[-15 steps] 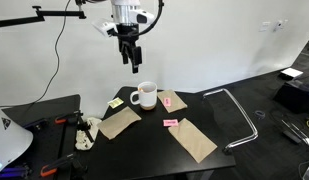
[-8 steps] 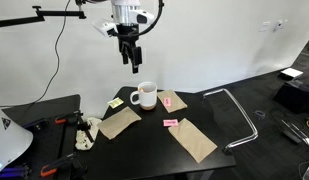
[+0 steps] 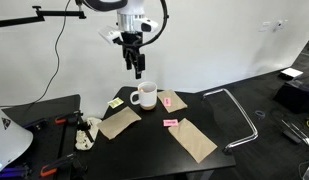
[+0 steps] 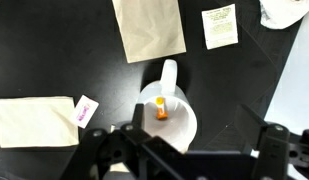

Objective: Take the pen out of the mug and put it on the table

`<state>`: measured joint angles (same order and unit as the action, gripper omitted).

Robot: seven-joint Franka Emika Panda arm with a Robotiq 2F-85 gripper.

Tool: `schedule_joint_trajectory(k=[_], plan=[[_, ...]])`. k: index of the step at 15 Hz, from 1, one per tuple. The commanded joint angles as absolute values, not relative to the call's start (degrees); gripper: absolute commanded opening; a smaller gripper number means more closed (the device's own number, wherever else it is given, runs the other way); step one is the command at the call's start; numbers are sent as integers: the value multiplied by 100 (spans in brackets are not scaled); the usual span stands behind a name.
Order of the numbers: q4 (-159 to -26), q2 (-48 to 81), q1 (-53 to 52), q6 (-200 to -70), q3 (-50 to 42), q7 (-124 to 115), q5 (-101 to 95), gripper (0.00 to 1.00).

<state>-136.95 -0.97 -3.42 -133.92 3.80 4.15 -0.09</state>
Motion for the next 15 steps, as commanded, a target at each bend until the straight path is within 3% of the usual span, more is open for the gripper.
schedule_joint_trajectory(k=[1, 3, 8, 15], plan=[[-13478, 188, -292, -13567, 306, 358, -117, 68], [-13413, 273, -284, -13614, 276, 340, -123, 61], [-13255, 465, -252, -13723, 249, 240, -187, 63], [-13056, 736, -260, -13679, 213, 220, -268, 45]])
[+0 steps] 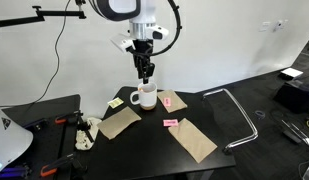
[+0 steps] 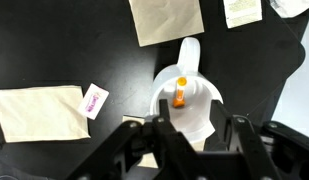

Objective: Take the pen out of the mug and put it on the table

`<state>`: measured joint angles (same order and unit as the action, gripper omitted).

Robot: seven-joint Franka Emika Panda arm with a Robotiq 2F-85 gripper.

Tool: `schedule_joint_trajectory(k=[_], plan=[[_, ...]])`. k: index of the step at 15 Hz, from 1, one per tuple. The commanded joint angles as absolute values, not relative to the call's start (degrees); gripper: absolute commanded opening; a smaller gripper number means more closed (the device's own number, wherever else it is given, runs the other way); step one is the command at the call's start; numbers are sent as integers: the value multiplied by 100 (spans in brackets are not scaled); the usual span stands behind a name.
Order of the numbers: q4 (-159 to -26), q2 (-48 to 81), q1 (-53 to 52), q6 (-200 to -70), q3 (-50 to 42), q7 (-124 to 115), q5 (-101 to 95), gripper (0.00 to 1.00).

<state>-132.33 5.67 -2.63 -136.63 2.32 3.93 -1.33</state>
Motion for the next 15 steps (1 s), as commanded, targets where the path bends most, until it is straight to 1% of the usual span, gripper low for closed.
schedule_joint_trajectory(k=[1, 5, 12, 14, 15], plan=[[-13023, 782, -263, -13665, 217, 229, -255, 48], [-12912, 966, -275, -13650, 213, 198, -283, 48], [-12681, 1313, -277, -13619, 215, 236, -240, 39], [-12616, 1398, -278, -13593, 214, 235, -234, 38], [-12592, 1434, -277, -13588, 214, 241, -227, 39]])
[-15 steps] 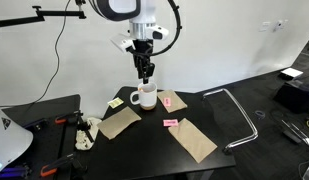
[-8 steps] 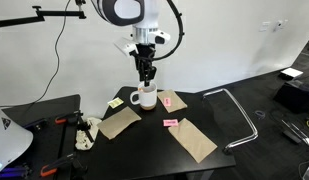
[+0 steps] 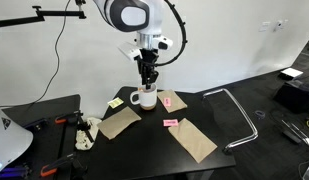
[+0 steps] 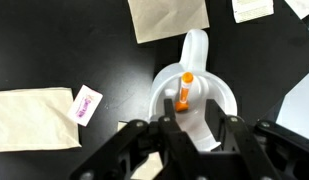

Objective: Take the pen out of the mug and put it on the table

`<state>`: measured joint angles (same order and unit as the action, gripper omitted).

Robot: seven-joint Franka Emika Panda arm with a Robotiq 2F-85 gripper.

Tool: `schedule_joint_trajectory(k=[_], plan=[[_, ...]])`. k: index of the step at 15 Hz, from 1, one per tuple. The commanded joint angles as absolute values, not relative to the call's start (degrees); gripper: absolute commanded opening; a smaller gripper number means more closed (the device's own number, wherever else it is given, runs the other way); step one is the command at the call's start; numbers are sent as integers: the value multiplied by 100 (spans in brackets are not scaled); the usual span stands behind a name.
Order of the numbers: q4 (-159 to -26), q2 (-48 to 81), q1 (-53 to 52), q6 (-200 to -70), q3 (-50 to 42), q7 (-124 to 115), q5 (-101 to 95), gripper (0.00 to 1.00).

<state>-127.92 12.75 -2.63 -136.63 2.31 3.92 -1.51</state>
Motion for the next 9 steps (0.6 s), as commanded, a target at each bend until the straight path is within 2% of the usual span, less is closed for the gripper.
schedule_joint_trajectory(k=[1, 9], plan=[[-12575, 1464, -279, -13568, 216, 241, -224, 39], [-12500, 1637, -298, -13453, 209, 215, -247, 39]])
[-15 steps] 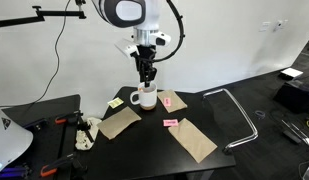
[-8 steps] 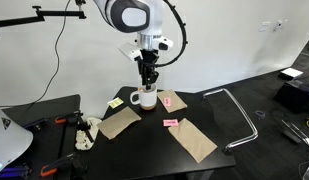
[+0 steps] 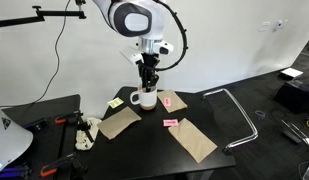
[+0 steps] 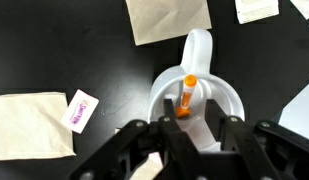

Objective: Take the pen out of the mug and put it on the table

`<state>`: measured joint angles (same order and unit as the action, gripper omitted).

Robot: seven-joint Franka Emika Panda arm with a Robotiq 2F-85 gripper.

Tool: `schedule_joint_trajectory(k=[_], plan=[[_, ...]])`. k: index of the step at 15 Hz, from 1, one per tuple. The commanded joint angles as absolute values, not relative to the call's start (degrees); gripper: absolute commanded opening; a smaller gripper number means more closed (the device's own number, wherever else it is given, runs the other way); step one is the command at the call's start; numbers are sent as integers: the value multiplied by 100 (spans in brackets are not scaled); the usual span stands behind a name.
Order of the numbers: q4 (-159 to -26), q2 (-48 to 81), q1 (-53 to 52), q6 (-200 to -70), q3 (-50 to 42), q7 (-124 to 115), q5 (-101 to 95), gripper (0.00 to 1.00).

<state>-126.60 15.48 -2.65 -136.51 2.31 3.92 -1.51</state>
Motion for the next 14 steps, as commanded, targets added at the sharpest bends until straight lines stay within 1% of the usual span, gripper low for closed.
schedule_joint_trajectory(k=[1, 6, 10, 11, 13, 14], plan=[[-12491, 1658, -303, -13436, 208, 205, -252, 39], [-12436, 1735, -326, -13310, 205, 191, -283, 39], [-12335, 1821, -344, -13212, 206, 186, -298, 43], [-12297, 1854, -347, -13174, 206, 188, -297, 42], [-12234, 1910, -352, -13118, 208, 196, -292, 39], [-12207, 1938, -354, -13100, 208, 196, -292, 33]])
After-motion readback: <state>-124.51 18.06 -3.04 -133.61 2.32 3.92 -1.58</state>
